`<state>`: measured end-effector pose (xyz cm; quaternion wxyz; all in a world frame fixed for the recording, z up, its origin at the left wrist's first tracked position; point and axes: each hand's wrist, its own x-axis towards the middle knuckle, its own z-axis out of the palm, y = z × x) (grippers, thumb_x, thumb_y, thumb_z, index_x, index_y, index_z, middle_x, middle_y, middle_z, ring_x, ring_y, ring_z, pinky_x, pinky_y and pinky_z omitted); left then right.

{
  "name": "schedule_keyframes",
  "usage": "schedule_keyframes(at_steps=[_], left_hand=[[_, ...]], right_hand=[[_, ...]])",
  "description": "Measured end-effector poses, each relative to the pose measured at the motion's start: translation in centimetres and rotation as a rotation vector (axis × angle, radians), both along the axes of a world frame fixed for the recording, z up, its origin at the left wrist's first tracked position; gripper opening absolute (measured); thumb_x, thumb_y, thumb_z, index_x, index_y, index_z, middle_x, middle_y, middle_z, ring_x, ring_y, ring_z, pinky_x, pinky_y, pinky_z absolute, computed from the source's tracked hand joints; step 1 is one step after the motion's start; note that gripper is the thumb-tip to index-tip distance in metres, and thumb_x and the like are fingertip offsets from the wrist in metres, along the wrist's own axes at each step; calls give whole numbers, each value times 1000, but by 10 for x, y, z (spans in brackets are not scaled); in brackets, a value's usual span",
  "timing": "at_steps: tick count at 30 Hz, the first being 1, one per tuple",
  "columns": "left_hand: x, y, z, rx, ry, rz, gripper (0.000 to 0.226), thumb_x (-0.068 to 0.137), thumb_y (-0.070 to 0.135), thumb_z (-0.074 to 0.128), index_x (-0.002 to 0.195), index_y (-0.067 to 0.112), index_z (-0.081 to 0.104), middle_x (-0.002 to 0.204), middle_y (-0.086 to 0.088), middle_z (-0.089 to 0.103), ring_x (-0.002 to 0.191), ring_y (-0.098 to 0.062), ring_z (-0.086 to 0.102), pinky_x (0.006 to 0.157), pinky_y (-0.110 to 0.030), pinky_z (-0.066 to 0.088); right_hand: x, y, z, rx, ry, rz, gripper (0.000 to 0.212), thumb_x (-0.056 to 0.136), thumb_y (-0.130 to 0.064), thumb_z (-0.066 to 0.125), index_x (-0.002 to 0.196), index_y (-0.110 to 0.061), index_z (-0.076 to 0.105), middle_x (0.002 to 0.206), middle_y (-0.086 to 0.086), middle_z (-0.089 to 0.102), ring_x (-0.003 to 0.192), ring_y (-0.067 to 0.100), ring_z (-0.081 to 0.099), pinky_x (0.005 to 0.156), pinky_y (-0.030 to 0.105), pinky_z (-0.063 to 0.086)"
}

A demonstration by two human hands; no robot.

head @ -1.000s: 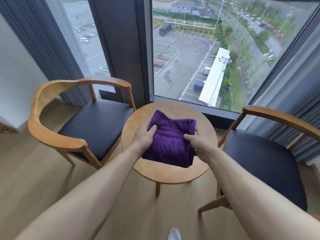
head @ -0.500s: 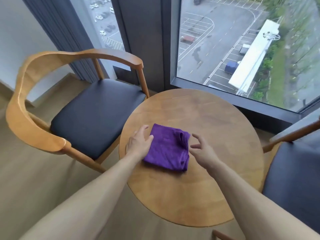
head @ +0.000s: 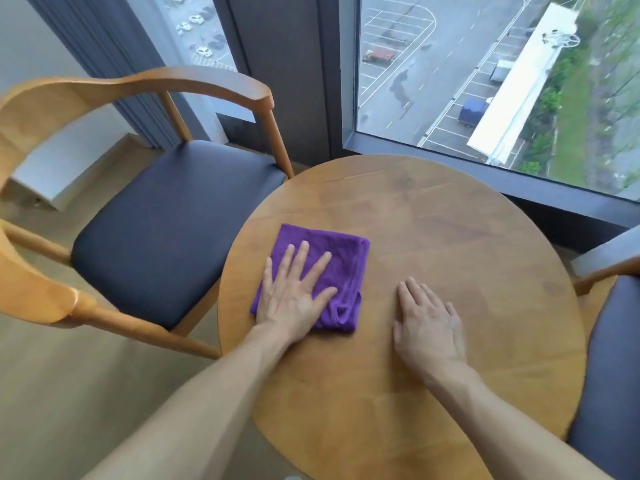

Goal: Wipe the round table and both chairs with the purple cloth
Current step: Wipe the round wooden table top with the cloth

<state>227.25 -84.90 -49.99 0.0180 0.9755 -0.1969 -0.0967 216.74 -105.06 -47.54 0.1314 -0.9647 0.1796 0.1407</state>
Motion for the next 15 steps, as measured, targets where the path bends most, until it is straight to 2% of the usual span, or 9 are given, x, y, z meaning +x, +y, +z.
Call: schedule_keyframes(at_steps=[4, 7, 9, 11, 15], left_hand=[[56, 25, 0, 22, 25, 147, 65, 94, 72, 17, 154, 51, 4, 168, 6, -7, 154, -17, -10, 122, -53, -4], [84, 12, 0, 23, 33, 219, 65, 95, 71, 16, 155, 50, 3, 168, 3, -6, 154, -21, -10, 121, -59, -2], [93, -19, -2, -8, 33, 261, 66, 95, 71, 16, 156, 47, 4, 168, 0, -7, 154, -25, -11, 119, -61, -5], [90, -56, -2, -36, 33, 211, 67, 95, 72, 18, 156, 47, 5, 168, 0, -8, 154, -27, -11, 119, -62, -7], [63, -99, -5, -41, -9, -133, 66, 95, 69, 22, 156, 47, 6, 168, 1, -6, 154, -25, -11, 119, -61, -6]], right_hand=[[-2, -8, 5, 42, 8, 28, 64, 98, -27, 43, 157, -30, 20, 166, -12, 10, 152, 8, 11, 123, 37, 16], [1, -12, 5, 67, -48, 36, 56, 95, -22, 44, 150, -31, 35, 162, -11, 25, 147, 13, 23, 119, 35, 24], [6, -14, 5, 51, -92, 32, 46, 93, -20, 46, 138, -30, 47, 151, -8, 39, 138, 19, 35, 111, 34, 34], [15, -14, 4, 26, -95, 10, 45, 93, -21, 47, 137, -30, 48, 148, -5, 40, 136, 20, 35, 107, 35, 34], [34, -13, 0, 34, -70, -164, 61, 92, -23, 47, 151, -25, 31, 159, 0, 27, 147, 21, 21, 115, 38, 25]])
